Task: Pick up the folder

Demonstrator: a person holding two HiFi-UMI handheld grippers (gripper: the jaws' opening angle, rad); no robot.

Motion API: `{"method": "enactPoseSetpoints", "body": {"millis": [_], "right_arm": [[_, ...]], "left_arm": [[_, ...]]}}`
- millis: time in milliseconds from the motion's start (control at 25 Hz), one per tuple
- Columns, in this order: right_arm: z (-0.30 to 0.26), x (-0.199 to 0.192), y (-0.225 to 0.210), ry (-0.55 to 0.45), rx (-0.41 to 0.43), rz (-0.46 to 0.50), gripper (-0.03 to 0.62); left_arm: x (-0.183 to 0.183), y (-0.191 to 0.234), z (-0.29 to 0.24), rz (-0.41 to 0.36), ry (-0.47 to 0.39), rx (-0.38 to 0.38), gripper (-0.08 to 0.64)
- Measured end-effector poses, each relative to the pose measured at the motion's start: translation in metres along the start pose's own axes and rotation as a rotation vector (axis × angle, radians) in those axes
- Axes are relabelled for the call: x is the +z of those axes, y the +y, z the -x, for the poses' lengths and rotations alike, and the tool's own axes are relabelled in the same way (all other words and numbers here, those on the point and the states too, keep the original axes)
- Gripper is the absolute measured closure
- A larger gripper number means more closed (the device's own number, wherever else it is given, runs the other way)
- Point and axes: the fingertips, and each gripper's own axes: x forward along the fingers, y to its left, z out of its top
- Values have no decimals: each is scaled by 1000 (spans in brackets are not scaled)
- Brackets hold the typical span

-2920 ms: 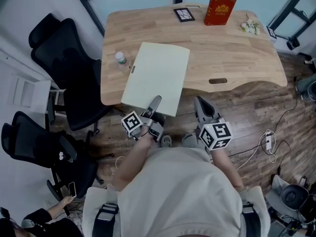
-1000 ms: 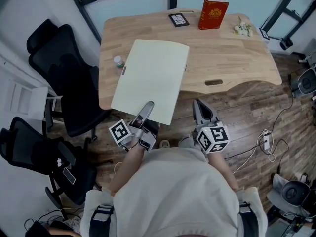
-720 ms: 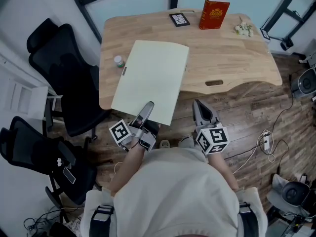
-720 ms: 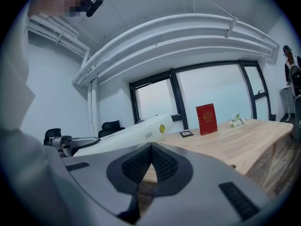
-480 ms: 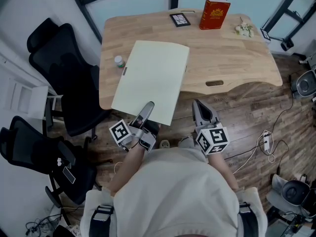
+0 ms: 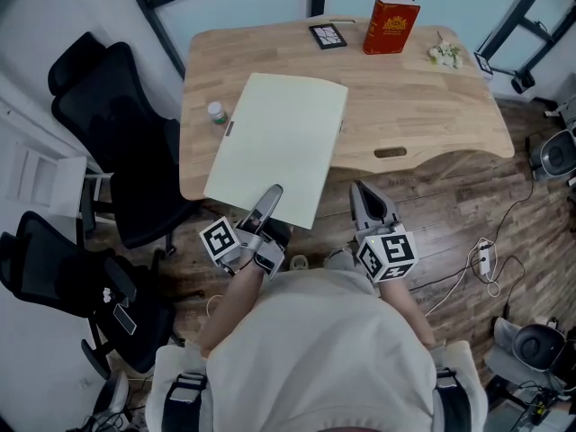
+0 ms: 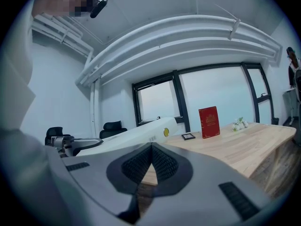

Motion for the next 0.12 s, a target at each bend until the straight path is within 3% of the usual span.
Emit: {"method": "enactPoseSetpoints", "body": {"millis": [120], "right_arm": [[0, 0, -1, -1, -1, 4, 574]], "left_arm": [[-1, 1, -1, 3, 4, 2, 273]]}}
